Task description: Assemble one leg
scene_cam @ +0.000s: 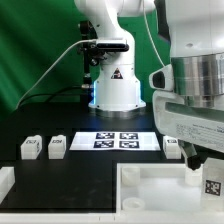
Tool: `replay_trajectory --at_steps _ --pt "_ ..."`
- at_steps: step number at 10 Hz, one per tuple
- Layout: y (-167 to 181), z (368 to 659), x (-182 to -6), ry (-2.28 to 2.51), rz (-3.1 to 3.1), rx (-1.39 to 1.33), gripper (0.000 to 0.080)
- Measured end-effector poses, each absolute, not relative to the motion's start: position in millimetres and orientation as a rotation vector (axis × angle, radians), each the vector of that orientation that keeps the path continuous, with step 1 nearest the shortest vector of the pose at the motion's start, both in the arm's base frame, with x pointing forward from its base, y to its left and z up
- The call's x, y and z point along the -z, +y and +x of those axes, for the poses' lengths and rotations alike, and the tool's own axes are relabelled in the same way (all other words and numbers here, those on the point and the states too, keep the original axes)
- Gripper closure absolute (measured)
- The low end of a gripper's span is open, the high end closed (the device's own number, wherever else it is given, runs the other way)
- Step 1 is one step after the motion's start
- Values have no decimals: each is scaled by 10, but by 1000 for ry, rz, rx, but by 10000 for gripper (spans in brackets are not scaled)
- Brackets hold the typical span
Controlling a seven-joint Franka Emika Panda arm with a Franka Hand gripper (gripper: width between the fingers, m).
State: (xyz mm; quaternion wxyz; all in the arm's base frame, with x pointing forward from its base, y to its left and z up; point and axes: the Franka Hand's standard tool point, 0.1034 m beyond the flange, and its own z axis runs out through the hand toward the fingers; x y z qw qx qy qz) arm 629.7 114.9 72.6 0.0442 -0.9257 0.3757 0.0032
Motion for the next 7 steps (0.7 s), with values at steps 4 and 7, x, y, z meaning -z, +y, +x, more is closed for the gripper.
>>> replay_trajectory --at_steps 4,7 --pt "1158 6342 -704 649 -3024 18 150" --pt "1165 6342 -705 908 -2953 10 442"
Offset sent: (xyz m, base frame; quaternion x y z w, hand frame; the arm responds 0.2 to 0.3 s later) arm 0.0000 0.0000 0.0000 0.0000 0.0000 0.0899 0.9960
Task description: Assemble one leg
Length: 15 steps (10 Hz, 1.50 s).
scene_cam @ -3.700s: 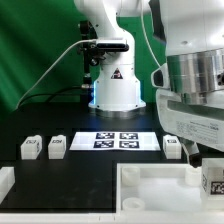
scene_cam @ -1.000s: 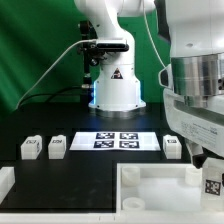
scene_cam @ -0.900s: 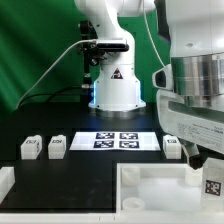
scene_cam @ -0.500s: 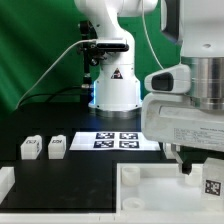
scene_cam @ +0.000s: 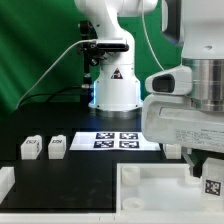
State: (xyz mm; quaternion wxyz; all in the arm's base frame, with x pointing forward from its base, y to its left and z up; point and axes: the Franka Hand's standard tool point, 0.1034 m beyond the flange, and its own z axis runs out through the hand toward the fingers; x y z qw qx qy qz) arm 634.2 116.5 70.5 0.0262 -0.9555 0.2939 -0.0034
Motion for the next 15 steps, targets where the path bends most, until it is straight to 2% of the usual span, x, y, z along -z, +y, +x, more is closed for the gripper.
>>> replay_trajectory --at_steps 1,2,4,7,12,13,14,15 --pt "1164 6342 -704 1050 -2905 6 509" --pt "1162 6345 -706 1170 -2856 4 509" --pt "1151 6324 -698 1702 -2565 27 509" --pt "1165 6286 -700 2325 -1924 9 509" --pt "1153 6279 -705 2492 -1710 28 505" --pt "1159 6275 -699 2482 -1727 28 323" --pt "1158 6274 -696 2482 -1727 28 323" --pt "1172 6273 -700 2476 -1734 28 210"
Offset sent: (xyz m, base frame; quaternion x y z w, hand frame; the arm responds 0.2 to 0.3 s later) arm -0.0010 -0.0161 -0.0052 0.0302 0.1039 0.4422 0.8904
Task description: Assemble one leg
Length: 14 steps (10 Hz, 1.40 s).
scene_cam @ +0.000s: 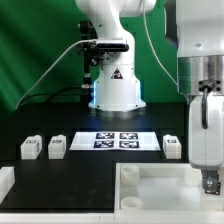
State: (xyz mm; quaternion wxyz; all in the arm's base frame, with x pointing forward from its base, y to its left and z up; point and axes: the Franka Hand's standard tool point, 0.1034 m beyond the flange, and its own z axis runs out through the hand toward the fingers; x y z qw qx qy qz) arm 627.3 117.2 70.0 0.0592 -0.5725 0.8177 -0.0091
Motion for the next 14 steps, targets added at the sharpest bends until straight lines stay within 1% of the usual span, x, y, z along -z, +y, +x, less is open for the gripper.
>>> replay_trajectory --at_steps 1,2,4,14 --pt "1228 6275 -733 2454 -1754 27 162" --pt "1260 6278 -796 2419 -1766 45 153" --pt "1314 6192 -981 2399 -1741 27 150" --pt "1313 6177 -939 2404 -1748 25 150"
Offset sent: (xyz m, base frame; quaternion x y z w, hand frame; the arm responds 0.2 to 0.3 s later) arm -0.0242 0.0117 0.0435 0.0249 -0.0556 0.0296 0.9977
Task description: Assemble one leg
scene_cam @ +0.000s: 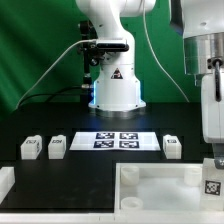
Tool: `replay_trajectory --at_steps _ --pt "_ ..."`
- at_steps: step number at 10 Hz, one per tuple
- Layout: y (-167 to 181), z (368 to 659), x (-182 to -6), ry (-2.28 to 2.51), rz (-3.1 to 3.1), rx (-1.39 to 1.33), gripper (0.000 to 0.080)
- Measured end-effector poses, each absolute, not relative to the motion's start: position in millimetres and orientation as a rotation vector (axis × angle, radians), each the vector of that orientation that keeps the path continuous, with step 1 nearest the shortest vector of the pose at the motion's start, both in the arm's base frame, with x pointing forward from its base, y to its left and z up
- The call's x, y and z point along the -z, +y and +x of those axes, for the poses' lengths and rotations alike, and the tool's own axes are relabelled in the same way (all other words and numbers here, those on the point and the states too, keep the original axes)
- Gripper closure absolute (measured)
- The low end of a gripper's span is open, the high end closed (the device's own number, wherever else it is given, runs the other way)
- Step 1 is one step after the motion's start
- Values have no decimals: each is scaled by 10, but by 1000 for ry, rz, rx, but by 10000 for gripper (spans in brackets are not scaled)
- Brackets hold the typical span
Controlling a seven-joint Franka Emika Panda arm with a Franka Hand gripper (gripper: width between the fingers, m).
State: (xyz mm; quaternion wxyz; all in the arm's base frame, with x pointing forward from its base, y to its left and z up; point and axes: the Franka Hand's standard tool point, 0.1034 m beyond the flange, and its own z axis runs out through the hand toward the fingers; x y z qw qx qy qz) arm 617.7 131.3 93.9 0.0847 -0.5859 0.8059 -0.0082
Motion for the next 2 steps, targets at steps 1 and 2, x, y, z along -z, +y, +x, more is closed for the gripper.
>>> replay_trajectory --at_steps 1,2 --pt "1312 6176 -936 2404 -1748 24 150" --pt "1312 6175 -933 2405 -1748 24 150"
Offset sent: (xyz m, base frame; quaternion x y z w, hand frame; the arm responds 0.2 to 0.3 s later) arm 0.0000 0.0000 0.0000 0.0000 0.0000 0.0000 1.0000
